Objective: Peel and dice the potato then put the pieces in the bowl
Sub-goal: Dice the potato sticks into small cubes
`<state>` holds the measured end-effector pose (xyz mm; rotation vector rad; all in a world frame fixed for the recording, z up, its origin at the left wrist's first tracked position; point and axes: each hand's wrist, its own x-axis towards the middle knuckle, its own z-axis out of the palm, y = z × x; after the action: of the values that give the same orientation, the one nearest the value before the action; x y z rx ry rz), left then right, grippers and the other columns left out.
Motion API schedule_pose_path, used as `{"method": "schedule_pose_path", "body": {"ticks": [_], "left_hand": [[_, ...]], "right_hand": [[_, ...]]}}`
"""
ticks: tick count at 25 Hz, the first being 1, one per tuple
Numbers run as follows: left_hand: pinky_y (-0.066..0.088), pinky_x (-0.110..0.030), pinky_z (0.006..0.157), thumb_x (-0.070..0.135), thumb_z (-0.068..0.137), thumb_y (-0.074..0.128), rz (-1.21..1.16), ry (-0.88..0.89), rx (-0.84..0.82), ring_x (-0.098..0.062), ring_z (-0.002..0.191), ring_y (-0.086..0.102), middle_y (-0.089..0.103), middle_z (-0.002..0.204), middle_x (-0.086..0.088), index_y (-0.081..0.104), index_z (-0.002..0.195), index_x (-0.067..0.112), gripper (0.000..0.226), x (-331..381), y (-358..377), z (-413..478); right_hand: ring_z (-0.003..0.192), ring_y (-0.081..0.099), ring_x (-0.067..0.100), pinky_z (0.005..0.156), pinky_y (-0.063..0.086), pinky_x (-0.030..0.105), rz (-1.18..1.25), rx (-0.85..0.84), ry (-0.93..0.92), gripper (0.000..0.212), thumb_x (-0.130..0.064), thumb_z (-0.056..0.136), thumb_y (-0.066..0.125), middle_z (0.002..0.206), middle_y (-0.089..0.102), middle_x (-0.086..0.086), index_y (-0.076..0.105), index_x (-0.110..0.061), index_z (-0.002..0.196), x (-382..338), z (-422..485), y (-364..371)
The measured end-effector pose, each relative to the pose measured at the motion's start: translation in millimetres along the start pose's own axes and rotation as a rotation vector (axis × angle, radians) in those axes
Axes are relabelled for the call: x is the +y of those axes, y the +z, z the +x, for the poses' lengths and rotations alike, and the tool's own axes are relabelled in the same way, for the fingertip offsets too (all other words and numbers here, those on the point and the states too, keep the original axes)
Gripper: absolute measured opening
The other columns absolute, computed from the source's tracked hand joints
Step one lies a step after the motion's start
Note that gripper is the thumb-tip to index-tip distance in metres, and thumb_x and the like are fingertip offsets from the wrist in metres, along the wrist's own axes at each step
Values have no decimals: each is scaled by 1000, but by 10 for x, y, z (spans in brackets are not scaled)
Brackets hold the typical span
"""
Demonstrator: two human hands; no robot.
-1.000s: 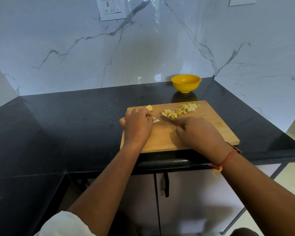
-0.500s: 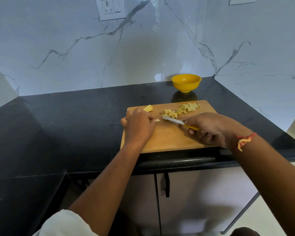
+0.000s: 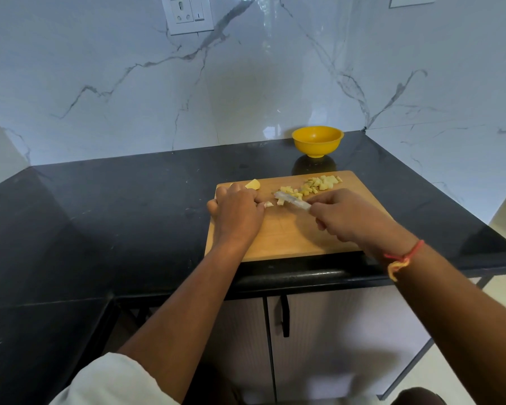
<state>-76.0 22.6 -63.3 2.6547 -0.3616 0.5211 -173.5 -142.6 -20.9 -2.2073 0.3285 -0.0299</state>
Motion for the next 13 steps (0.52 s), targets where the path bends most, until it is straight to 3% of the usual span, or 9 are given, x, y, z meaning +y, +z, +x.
{"method": "schedule_pose_path", "body": {"ticks": [5, 8, 11, 13], "left_hand": [[23, -34, 85, 35, 95, 62, -51, -31, -16, -20, 120, 41, 60, 122, 7, 76, 100, 32, 16, -11, -22, -7], [23, -34, 85, 34, 95, 63, -83, -46, -24, -20, 121, 41, 60, 123, 7, 77, 98, 33, 14, -23, -24, -1], [23, -35, 86, 34, 93, 66, -105, -53, -27, -20, 121, 41, 61, 121, 8, 77, 96, 33, 12, -34, -16, 11], [23, -35, 85, 35, 93, 66, -114, -60, -23, -20, 121, 41, 62, 120, 9, 77, 94, 33, 12, -39, -11, 14]], "right_hand": [[82, 62, 12, 77, 56, 30, -457, 132, -183, 36, -31, 101, 48, 97, 69, -2, 62, -29, 135, -148, 2, 295], [86, 60, 13, 77, 55, 30, -539, 143, -209, 41, -30, 102, 46, 100, 65, -2, 53, -35, 142, -160, 22, 399], [84, 56, 14, 70, 50, 28, -607, 137, -212, 43, -29, 102, 43, 87, 56, -4, 50, -39, 144, -144, 95, 489], [86, 57, 16, 75, 54, 31, -630, 110, -191, 44, -26, 102, 43, 89, 56, -2, 50, -37, 144, -157, 149, 522]]}}
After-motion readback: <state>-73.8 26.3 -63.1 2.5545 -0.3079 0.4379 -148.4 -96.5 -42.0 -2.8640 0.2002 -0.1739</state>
